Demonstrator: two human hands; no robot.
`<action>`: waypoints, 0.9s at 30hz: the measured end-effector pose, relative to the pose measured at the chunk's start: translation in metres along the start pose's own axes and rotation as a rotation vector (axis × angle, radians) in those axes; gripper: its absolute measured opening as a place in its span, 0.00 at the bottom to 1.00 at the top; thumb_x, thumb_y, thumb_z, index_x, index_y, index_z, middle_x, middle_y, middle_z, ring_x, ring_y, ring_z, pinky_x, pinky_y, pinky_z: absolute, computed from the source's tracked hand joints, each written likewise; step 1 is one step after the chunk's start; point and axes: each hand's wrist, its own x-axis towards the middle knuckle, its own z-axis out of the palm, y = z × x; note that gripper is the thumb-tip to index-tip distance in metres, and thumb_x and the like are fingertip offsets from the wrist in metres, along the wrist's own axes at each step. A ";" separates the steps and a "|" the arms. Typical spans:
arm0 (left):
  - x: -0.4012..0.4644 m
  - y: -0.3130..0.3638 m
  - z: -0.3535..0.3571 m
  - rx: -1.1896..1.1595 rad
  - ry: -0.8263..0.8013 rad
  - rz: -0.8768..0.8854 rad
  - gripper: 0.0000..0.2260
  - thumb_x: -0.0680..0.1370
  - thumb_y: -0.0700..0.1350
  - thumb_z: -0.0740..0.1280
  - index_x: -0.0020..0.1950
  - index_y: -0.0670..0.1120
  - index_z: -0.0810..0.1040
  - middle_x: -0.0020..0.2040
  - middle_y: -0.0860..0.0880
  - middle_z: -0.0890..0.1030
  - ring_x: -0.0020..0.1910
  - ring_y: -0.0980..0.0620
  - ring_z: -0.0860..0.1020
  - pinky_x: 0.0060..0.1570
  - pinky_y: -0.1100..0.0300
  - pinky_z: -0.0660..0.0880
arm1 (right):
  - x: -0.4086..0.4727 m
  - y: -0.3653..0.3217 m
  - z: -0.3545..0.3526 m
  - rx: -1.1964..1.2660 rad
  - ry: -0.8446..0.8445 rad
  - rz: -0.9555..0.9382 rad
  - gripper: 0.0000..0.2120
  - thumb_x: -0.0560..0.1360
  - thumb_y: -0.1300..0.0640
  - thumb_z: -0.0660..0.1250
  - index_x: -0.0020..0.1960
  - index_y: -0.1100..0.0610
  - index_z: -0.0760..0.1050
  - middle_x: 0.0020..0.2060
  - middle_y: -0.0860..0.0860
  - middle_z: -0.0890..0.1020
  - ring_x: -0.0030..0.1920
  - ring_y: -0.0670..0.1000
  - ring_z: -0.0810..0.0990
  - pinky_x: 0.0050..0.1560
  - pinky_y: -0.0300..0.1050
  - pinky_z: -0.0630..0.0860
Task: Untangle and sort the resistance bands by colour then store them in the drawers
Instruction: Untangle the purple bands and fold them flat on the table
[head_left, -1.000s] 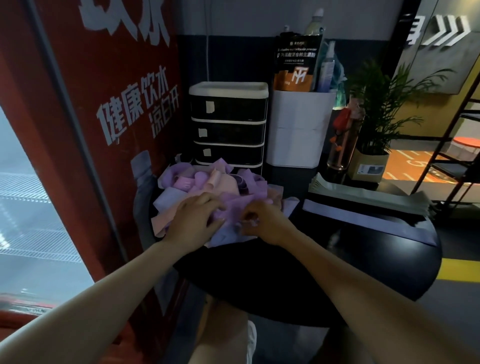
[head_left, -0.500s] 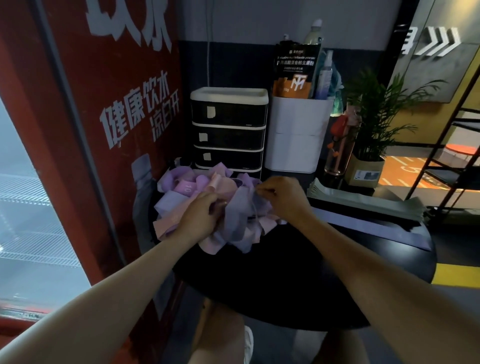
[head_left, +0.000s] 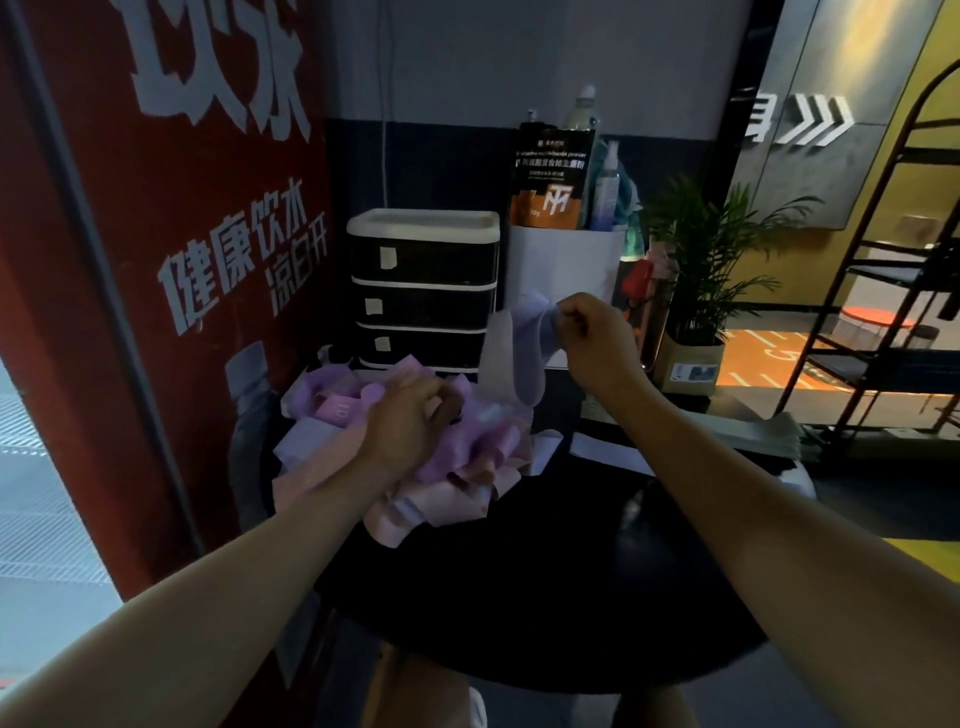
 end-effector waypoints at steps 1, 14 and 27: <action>0.007 0.006 0.002 -0.062 0.007 0.005 0.09 0.77 0.47 0.62 0.46 0.45 0.79 0.44 0.49 0.80 0.47 0.48 0.76 0.49 0.54 0.73 | 0.002 0.001 -0.004 -0.019 -0.001 0.007 0.08 0.77 0.67 0.58 0.47 0.64 0.76 0.39 0.51 0.76 0.42 0.50 0.74 0.33 0.29 0.65; 0.047 0.097 0.053 -0.459 0.000 -0.058 0.12 0.76 0.47 0.66 0.46 0.37 0.77 0.39 0.40 0.77 0.38 0.49 0.73 0.39 0.57 0.69 | -0.020 0.044 -0.044 -0.062 -0.111 0.122 0.09 0.77 0.59 0.64 0.45 0.63 0.80 0.35 0.49 0.76 0.36 0.49 0.73 0.35 0.38 0.65; 0.066 0.117 0.074 -0.413 -0.193 0.022 0.15 0.79 0.43 0.64 0.32 0.49 0.72 0.26 0.50 0.67 0.26 0.56 0.64 0.32 0.60 0.62 | -0.037 0.059 -0.073 0.219 -0.146 0.139 0.06 0.76 0.58 0.66 0.51 0.59 0.79 0.42 0.51 0.81 0.45 0.51 0.80 0.50 0.42 0.76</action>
